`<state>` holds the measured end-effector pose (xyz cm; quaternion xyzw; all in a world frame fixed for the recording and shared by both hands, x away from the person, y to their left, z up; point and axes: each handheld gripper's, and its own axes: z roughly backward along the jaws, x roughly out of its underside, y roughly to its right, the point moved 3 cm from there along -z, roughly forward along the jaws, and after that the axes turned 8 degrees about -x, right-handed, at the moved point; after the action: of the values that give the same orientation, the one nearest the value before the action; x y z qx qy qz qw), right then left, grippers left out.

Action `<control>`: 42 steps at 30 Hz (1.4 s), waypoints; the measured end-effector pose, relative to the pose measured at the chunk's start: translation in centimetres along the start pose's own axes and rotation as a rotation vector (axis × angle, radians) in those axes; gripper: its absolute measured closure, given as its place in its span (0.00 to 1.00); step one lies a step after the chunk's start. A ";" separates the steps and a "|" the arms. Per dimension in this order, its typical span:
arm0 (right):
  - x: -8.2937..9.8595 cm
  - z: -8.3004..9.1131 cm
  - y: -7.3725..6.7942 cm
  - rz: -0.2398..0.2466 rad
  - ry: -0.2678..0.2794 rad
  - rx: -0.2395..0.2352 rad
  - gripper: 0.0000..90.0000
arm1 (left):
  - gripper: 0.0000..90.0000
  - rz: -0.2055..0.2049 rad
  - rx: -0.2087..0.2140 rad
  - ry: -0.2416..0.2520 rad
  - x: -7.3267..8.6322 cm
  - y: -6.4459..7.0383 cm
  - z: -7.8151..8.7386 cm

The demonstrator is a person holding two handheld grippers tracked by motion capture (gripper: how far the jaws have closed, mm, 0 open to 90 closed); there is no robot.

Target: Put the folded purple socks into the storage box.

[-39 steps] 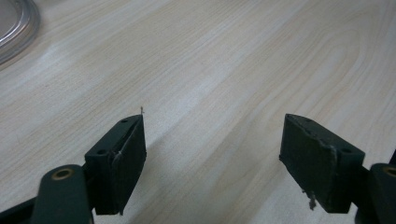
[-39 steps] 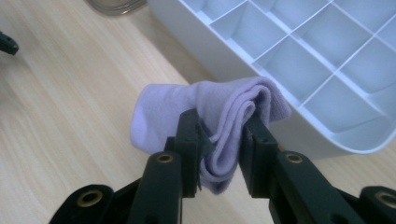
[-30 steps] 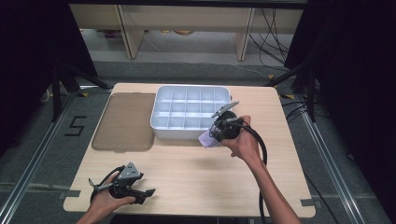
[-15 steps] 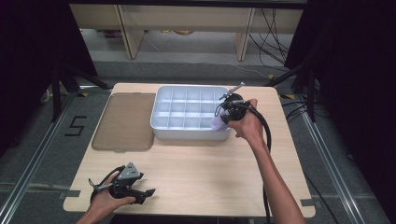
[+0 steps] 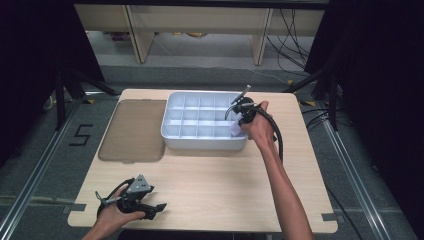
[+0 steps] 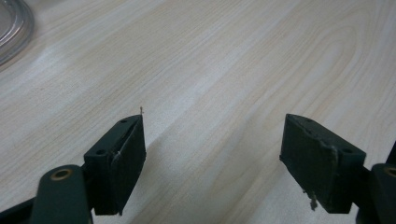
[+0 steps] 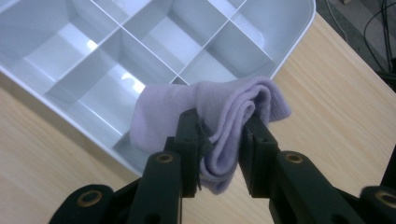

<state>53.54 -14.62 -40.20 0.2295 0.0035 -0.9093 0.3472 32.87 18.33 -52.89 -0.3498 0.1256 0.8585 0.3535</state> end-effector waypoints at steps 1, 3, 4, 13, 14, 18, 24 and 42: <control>0.0 -0.3 0.1 0.007 -0.011 0.010 0.79 | 0.24 -0.002 0.000 -0.002 0.0 0.0 0.0; 0.0 -1.0 0.0 -0.001 -0.035 0.014 0.79 | 0.24 0.014 0.008 -0.001 0.0 0.1 0.0; 0.1 -1.3 0.1 0.008 -0.046 0.014 0.79 | 0.24 0.016 0.009 -0.001 0.0 0.1 0.0; 0.2 -2.7 -0.2 0.061 -0.083 0.047 0.79 | 0.24 0.023 0.006 0.011 0.0 0.0 0.1; 0.2 -2.7 -0.4 0.062 -0.086 0.055 0.79 | 0.24 0.034 0.006 0.012 0.0 0.1 0.0; 0.3 -3.3 -0.6 0.082 -0.086 0.050 0.79 | 0.24 0.013 0.006 0.011 0.0 0.0 0.1; 0.6 -4.4 -0.6 0.126 -0.102 0.046 0.79 | 0.24 0.010 -0.008 0.001 0.0 0.0 0.0; 0.6 -4.0 -0.4 0.025 -0.047 -0.033 0.66 | 0.24 0.025 0.010 -0.013 0.2 0.1 -0.1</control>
<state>54.57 -14.07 -44.05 0.2023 0.0073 -0.9100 0.3620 32.79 18.27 -53.10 -0.3407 0.1321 0.8644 0.3454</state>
